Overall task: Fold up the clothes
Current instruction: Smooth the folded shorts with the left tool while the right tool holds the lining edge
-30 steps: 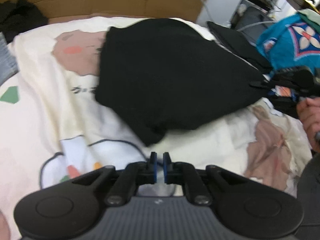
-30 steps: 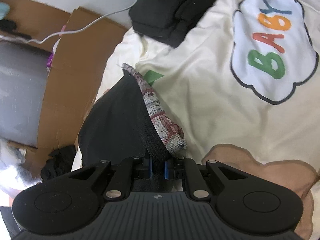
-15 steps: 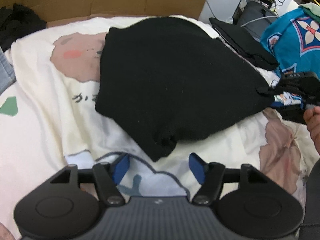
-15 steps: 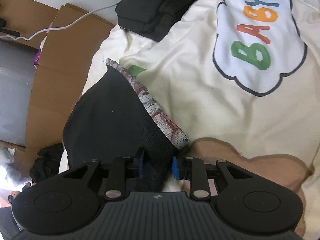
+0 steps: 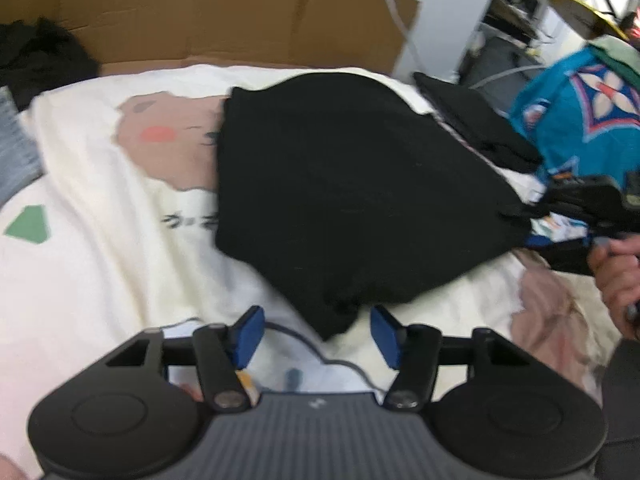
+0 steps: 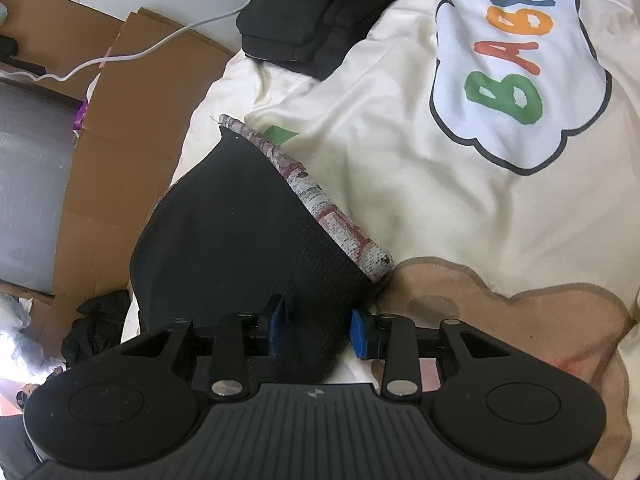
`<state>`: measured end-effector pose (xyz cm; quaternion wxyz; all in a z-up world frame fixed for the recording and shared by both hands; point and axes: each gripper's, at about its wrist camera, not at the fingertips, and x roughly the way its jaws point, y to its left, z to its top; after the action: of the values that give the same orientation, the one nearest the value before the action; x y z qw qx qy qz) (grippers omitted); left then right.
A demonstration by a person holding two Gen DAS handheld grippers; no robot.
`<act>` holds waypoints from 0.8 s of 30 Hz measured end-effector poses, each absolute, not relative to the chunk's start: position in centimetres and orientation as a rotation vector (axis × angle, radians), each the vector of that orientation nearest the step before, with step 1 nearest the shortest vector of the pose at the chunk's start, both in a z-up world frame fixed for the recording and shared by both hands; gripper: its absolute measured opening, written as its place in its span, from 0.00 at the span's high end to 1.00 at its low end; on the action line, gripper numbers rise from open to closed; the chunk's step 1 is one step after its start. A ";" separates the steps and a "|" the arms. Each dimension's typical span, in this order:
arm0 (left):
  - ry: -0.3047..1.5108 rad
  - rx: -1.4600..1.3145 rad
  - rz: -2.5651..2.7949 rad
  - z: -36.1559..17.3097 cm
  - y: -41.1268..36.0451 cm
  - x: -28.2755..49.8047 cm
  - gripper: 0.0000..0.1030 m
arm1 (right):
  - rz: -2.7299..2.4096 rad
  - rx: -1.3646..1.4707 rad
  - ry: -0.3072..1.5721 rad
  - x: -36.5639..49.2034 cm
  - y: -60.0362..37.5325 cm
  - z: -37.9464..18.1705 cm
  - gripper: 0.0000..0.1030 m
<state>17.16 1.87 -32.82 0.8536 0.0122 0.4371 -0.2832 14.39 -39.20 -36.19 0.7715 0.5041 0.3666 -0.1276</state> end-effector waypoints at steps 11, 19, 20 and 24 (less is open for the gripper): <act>0.892 0.163 -0.615 -33.9 -0.1 17.4 0.79 | -0.284 1.145 0.772 15.2 -39.5 -37.6 0.70; 0.887 0.139 -0.661 -33.3 0.6 16.7 0.94 | -0.255 1.145 0.766 15.1 -39.4 -37.5 0.91; 0.885 0.144 -0.668 -33.2 0.8 16.6 0.94 | -0.254 1.139 0.770 15.0 -39.3 -37.4 0.91; 0.872 0.136 -0.684 -32.1 2.2 16.6 0.95 | -0.249 1.141 0.777 14.7 -38.9 -37.1 0.92</act>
<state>16.59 2.16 -32.12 0.8482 0.0647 0.4136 -0.3246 14.67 -38.93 -37.10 0.7640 0.5247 0.3576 -0.1147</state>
